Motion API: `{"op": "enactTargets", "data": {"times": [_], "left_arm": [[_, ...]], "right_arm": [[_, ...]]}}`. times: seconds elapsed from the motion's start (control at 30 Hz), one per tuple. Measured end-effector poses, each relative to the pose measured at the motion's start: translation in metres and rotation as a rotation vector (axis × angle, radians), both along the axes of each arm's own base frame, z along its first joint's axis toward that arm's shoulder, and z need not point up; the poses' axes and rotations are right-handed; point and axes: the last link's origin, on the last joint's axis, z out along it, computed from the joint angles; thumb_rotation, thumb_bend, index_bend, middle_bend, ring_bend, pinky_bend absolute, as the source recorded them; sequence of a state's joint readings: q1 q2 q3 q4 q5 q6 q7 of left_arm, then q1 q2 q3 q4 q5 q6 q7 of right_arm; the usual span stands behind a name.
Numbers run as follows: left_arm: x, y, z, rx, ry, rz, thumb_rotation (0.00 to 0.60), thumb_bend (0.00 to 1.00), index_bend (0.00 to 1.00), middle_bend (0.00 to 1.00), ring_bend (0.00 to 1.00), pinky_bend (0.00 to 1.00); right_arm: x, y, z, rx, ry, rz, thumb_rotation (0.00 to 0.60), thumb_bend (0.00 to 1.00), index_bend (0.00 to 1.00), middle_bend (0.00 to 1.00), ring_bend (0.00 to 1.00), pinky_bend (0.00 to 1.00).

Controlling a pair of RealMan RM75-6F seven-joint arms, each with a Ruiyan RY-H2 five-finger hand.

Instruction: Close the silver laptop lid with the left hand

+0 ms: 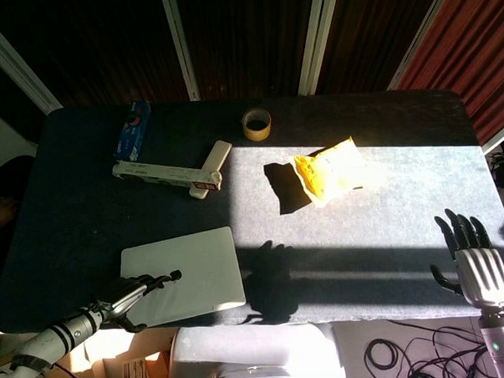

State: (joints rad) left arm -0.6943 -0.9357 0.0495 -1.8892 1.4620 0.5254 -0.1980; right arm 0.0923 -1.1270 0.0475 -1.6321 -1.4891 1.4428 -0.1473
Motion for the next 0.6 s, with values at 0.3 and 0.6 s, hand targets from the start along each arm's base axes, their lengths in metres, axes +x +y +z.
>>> {"op": "enactTargets", "data": {"times": [0.3, 0.6], "left_arm": [[-0.011, -0.003, -0.012, -0.06, -0.01, 0.051, 0.6, 0.27, 0.03, 0.17, 0.09, 0.23], [-0.022, -0.006, -0.024, -0.097, -0.051, 0.099, 0.6, 0.27, 0.03, 0.14, 0.07, 0.21]], "right_arm": [[-0.001, 0.001, 0.0, -0.003, 0.0, -0.007, 0.6, 0.26, 0.0, 0.0, 0.0, 0.0], [-0.002, 0.002, 0.002, -0.009, 0.0, -0.011, 0.6, 0.26, 0.0, 0.0, 0.0, 0.0]]}}
